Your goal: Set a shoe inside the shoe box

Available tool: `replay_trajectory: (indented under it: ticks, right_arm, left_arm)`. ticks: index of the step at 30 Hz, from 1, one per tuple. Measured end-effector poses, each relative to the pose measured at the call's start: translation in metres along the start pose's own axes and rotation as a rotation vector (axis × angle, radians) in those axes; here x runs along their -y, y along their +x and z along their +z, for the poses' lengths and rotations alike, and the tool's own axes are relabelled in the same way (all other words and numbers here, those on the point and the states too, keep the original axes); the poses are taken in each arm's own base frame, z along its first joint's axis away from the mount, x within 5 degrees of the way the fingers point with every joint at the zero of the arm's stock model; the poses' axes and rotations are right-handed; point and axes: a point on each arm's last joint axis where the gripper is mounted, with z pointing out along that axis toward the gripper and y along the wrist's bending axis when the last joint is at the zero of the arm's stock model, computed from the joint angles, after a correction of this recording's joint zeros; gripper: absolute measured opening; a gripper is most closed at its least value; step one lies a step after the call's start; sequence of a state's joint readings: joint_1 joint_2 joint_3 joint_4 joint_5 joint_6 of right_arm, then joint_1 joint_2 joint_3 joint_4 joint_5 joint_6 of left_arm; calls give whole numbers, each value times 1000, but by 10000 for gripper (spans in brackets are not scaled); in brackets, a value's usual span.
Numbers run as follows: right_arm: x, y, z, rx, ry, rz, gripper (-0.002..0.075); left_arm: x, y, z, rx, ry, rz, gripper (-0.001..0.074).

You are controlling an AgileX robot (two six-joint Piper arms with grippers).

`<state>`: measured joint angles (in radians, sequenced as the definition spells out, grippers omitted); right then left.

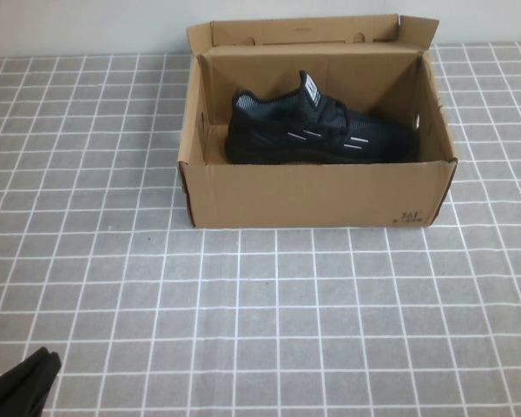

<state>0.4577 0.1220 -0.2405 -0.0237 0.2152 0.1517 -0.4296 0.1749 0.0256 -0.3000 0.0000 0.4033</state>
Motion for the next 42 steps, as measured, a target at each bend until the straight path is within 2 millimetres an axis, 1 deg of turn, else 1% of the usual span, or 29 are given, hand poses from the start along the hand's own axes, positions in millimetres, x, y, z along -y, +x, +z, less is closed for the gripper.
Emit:
replay_trajectory:
  ticks: [2,5,9,12,18,23,27,42]
  right_arm:
    - [9,14,5,60,96,23,-16]
    - [22,34,5,112,231,59,-16]
    - [28,51,1,144,288,67,-16]
    - [28,57,-2,156,286,65,-16]
    - [30,71,-1,0,307,58,-16]
    - [31,87,-3,-179,325,45,-16]
    - [31,90,-4,-210,326,50,-16]
    - [31,90,-4,-217,326,53,-16]
  left_arm:
    - [0,0,0,0,0,0,1]
    - [0,0,0,0,0,0,1]
    - [0,0,0,0,0,0,1]
    - [0,0,0,-5,2,0,1]
    - [0,1,0,-6,3,0,1]
    - [0,1,0,-6,3,0,1]
    - [0,1,0,-6,3,0,0]
    - [0,1,0,-6,3,0,0]
